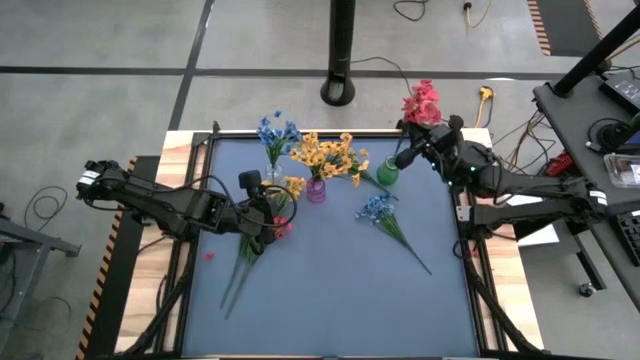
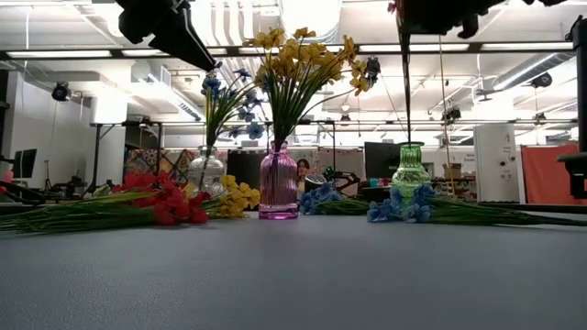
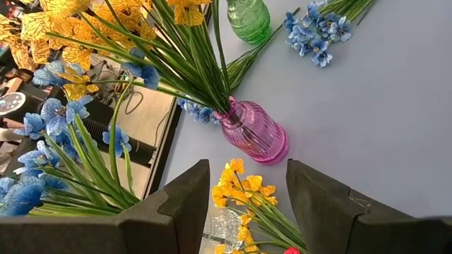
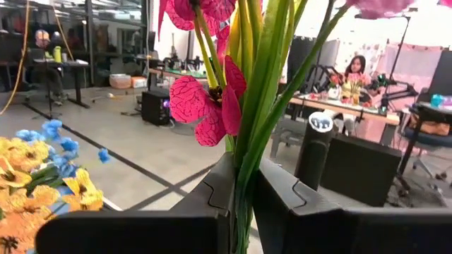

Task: Sort flowers into vase by color
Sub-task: Put the right red flowers into the green vase

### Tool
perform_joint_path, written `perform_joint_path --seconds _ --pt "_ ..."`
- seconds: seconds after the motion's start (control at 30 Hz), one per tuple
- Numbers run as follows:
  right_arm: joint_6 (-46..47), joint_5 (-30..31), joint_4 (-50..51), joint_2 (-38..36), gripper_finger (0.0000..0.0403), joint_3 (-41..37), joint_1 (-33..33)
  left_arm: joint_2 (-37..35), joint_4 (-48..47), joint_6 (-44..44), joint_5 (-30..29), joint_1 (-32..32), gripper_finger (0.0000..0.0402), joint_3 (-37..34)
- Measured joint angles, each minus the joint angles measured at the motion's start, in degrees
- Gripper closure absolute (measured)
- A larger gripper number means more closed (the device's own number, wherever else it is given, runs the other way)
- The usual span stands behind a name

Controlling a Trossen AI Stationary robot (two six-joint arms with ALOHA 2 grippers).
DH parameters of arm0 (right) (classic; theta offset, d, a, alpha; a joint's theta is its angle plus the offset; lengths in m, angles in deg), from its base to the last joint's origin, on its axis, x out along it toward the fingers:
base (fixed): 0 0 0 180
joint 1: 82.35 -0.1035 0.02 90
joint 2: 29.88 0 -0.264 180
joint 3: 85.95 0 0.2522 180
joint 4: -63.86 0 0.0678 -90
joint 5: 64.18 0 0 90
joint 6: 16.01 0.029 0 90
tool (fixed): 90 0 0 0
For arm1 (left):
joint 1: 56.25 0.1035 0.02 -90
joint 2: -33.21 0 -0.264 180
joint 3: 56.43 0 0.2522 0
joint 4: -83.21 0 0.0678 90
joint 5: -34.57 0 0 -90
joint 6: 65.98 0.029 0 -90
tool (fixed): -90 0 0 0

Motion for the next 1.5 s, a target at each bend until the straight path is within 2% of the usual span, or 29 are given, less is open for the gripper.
perform_joint_path --seconds 0.87,1.1,1.5 --pt "5.05 0.49 0.49 2.22 0.037 -3.78 0.18 0.0 -0.01 0.0 0.0 -0.02 0.023 0.0" --pt "7.6 0.51 1.56 2.24 0.0312 -3.78 0.18 0.0 -0.02 -0.15 0.0 -0.02 0.023 0.0" --pt "13.6 0.56 10.29 2.22 0.0199 -3.72 0.18 0.0 0.0 -1.6 0.0 -0.01 0.023 0.0"
